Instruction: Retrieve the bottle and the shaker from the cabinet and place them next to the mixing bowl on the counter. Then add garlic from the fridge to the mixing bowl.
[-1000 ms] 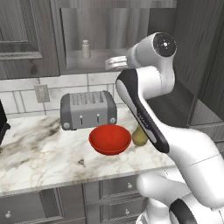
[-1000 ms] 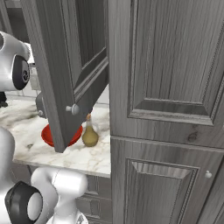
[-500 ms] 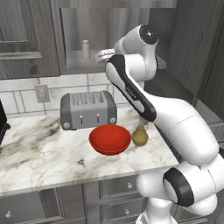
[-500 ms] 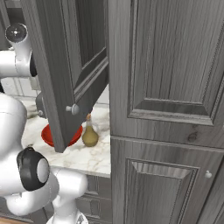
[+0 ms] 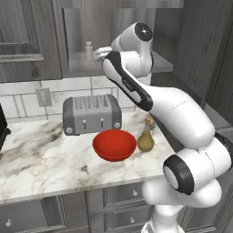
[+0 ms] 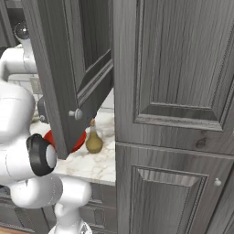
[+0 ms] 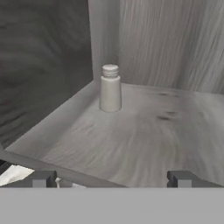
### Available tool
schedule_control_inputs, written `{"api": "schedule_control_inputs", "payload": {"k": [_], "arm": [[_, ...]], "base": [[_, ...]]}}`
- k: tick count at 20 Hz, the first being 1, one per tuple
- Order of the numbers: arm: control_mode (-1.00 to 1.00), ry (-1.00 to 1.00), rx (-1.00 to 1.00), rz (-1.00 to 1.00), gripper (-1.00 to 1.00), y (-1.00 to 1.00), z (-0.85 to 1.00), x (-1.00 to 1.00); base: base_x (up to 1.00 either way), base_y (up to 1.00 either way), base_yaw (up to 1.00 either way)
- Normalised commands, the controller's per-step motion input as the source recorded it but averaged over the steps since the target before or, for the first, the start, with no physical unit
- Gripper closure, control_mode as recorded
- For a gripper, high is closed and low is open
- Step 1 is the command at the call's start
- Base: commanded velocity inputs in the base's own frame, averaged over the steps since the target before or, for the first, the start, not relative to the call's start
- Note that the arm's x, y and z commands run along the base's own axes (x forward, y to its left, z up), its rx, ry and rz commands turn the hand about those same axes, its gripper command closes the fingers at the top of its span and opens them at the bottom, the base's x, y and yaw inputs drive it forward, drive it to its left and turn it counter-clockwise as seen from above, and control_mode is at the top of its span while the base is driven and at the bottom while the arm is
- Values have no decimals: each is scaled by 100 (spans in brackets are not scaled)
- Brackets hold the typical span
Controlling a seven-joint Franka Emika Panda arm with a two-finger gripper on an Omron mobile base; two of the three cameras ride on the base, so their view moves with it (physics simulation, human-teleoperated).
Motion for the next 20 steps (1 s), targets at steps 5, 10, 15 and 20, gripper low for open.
{"api": "schedule_control_inputs", "payload": {"k": [5, 10, 15, 20], "arm": [[-100, 0, 0, -6, -100, 36, 0, 35], [-100, 0, 0, -2, -100, 0, 0, 40], [-100, 3, 0, 0, -100, 0, 0, 40], [-100, 6, 0, 0, -100, 0, -1, 41]], "base": [[0, 0, 0], [0, 0, 0], [0, 0, 0], [0, 0, 0]]}}
